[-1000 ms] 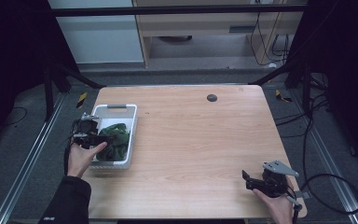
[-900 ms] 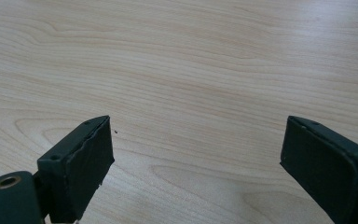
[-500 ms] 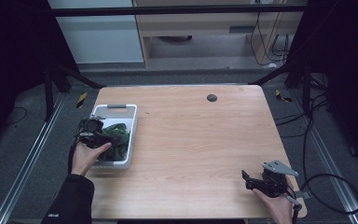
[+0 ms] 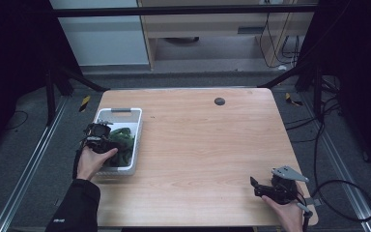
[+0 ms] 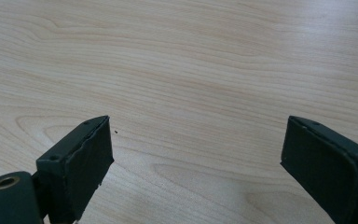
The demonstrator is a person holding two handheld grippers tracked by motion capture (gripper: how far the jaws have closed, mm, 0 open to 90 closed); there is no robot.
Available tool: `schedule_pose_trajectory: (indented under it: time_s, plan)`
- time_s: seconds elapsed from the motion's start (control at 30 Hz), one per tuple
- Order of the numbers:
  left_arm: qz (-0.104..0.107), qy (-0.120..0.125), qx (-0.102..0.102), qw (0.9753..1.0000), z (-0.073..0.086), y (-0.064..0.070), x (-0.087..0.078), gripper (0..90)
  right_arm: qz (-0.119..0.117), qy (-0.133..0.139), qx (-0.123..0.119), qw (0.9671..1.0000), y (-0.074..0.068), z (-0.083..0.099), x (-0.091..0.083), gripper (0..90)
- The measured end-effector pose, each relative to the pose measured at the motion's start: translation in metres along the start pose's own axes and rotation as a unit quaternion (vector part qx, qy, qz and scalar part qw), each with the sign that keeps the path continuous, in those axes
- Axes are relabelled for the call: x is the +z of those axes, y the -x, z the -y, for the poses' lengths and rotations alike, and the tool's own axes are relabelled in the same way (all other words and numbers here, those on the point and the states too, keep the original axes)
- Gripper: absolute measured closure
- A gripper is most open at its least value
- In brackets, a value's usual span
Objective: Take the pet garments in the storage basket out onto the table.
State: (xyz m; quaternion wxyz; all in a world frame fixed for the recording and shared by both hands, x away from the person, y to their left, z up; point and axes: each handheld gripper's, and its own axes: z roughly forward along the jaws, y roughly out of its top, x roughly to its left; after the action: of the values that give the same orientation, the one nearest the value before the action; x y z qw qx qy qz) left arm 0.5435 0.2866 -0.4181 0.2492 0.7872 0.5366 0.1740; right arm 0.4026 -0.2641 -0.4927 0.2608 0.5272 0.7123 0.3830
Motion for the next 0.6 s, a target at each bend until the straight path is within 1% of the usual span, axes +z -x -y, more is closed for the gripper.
schedule_pose_trajectory:
  time_s: [0.1,0.17,0.3,0.37,0.47,0.6]
  plan:
    - [-0.002,-0.006,0.005,1.0000,-0.0004,0.0012,0.0025,24.1,0.000,0.000,0.000,1.0000,0.0000,0.0000,0.0000,8.9]
    - [0.002,-0.011,0.010,0.9999,-0.0007,0.0017,0.0040,27.2,-0.002,-0.001,0.002,1.0000,-0.0005,-0.0001,-0.0002,8.9]
    - [-0.002,-0.021,0.008,0.9998,-0.0010,0.0021,0.0079,33.0,-0.001,-0.002,-0.003,1.0000,0.0001,0.0002,0.0007,8.6]
    - [-0.002,-0.030,0.009,0.9995,-0.0009,0.0017,0.0094,36.7,-0.003,-0.004,-0.002,1.0000,-0.0002,0.0003,0.0009,8.5]
    - [-0.001,-0.037,0.011,0.9992,-0.0004,0.0021,0.0108,43.8,-0.002,-0.003,-0.003,1.0000,-0.0002,0.0001,0.0007,8.5]
    - [0.001,-0.049,0.011,0.9987,-0.0002,0.0020,0.0108,56.3,-0.002,-0.003,-0.004,1.0000,-0.0003,0.0001,0.0008,8.5]
